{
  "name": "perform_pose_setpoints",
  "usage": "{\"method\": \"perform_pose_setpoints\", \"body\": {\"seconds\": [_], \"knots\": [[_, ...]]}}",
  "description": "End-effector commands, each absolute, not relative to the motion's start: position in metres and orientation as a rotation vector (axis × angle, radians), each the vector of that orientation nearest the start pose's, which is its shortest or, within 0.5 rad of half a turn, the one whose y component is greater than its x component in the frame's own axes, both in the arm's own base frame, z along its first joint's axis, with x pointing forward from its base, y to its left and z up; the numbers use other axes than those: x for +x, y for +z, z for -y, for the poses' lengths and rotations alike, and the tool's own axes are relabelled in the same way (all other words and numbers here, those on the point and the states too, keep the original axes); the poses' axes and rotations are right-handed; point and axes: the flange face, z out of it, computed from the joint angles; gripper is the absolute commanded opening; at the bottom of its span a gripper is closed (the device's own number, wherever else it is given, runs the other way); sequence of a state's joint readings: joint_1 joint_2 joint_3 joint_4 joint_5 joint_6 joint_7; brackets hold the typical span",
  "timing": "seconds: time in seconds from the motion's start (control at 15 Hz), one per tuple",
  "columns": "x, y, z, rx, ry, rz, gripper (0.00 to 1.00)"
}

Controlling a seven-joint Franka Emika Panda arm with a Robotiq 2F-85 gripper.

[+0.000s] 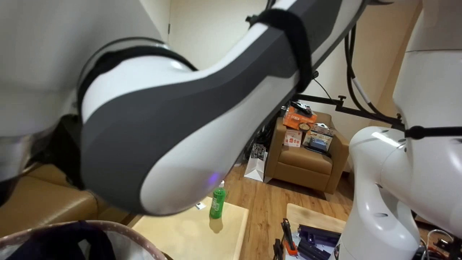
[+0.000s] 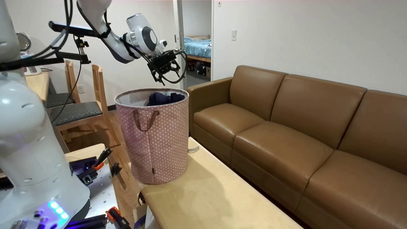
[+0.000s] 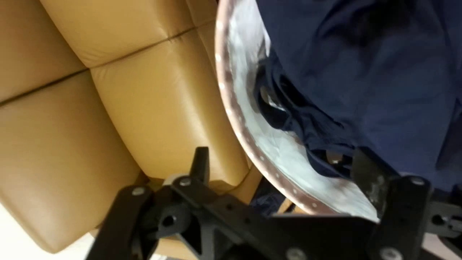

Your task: Put the tank top in the laundry bag

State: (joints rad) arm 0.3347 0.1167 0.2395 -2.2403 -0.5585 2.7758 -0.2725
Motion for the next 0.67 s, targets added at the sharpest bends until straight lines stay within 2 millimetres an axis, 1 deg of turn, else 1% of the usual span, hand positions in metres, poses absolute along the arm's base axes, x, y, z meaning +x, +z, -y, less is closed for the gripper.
{"method": "perform_pose_setpoints", "body": {"seconds": [0.0, 0.13, 0.2, 0.33, 0.47, 0.6], "knots": [[0.451, 0.386, -0.285, -2.846, -0.685, 1.953, 1.0], [0.447, 0.393, -0.265, -2.998, -0.612, 1.927, 1.0], [0.444, 0.395, -0.258, -3.073, -0.569, 1.91, 1.0], [0.437, 0.394, -0.24, -3.227, -0.461, 1.834, 1.0], [0.432, 0.385, -0.214, -3.366, -0.329, 1.667, 1.0], [0.428, 0.372, -0.19, -3.452, -0.215, 1.462, 1.0]]}}
